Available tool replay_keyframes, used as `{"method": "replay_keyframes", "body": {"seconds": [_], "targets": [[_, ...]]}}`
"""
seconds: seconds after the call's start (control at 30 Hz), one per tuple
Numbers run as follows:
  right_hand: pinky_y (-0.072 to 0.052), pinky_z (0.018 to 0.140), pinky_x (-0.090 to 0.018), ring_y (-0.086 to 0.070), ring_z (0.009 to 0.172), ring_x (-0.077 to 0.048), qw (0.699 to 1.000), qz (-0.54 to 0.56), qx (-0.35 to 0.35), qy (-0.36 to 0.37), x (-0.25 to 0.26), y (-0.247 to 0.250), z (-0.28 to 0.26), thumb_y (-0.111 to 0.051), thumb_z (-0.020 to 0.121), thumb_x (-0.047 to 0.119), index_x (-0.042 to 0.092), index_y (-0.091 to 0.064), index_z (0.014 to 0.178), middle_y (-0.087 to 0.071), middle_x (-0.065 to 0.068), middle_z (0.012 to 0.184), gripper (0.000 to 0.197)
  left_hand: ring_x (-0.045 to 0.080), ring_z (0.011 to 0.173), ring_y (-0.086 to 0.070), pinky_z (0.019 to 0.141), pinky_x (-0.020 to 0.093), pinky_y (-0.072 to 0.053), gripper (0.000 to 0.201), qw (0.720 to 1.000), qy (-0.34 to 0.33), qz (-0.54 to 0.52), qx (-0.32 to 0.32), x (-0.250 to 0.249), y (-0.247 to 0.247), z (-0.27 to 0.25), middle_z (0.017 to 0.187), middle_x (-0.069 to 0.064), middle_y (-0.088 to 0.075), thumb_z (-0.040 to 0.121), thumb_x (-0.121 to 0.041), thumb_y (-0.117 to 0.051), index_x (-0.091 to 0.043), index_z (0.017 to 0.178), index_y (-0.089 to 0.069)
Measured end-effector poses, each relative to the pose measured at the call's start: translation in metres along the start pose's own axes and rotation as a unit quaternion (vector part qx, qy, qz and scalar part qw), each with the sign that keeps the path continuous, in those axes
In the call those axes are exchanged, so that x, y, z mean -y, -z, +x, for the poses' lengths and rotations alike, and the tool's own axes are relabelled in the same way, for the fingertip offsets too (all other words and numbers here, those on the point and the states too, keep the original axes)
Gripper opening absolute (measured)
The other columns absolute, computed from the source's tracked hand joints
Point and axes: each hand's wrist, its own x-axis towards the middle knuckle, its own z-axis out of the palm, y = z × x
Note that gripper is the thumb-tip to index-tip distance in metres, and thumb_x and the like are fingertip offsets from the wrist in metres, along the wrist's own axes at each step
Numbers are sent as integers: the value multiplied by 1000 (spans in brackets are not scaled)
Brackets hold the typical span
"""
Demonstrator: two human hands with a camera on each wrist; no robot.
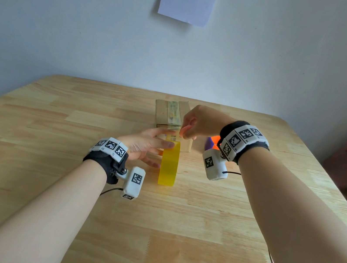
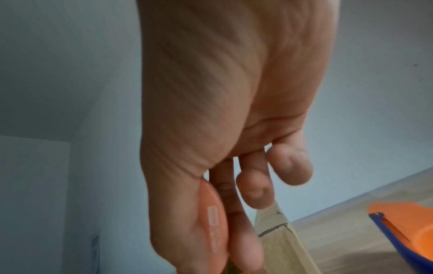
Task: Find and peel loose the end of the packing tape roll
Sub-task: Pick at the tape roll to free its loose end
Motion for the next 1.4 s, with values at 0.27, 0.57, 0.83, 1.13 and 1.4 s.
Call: {"method": "replay_keyframes", "body": {"seconds": [0.27, 0.57, 0.83, 1.13, 1.4], "targets": [[-45, 62, -19, -66, 69, -1, 999, 45, -25, 19, 2, -3, 5, -79, 86, 27, 27, -75, 82, -79, 6, 83, 5, 37, 122, -65, 86, 56, -59, 90, 1000, -15, 1, 9, 3, 3, -1, 136, 10, -66, 74, -28, -89, -49, 148, -42], [-57, 56, -26, -65, 62, -11, 998, 57, -32, 19, 4, -6, 9, -75, 90, 30, 26, -76, 92, -79, 4, 80, 5, 35, 120, -67, 88, 61, -57, 88, 1000, -26, 5, 16, 3, 2, -1, 134, 9, -68, 73, -27, -88, -47, 146, -43], [-56, 53, -24, -75, 63, -11, 985, 103, 70, -117, -24, -19, -4, -67, 96, 30, 12, -76, 105, -82, 6, 85, 22, 24, 105, -72, 70, 43, -60, 88, 1000, -27, 5, -1, 4, -3, -8, 123, 6, -73, 58, -36, -95, -24, 137, -58], [-64, 65, -31, -80, 83, -22, 963, 53, 144, -224, -62, -80, -13, -73, 86, 47, 14, -76, 113, -79, -6, 104, 42, 24, 107, -69, 71, 45, -61, 73, 999, -17, -11, -30, 5, -11, -13, 122, 8, -71, 73, -31, -88, -23, 139, -57], [-50, 56, -23, -64, 77, -17, 968, 169, 61, -175, -40, -72, -27, -56, 102, 50, 18, -77, 118, -74, -4, 119, 42, 24, 110, -68, 87, 48, -56, 106, 999, -37, -17, -33, 9, -13, -16, 119, 5, -74, 31, -50, -101, -29, 128, -64]]}}
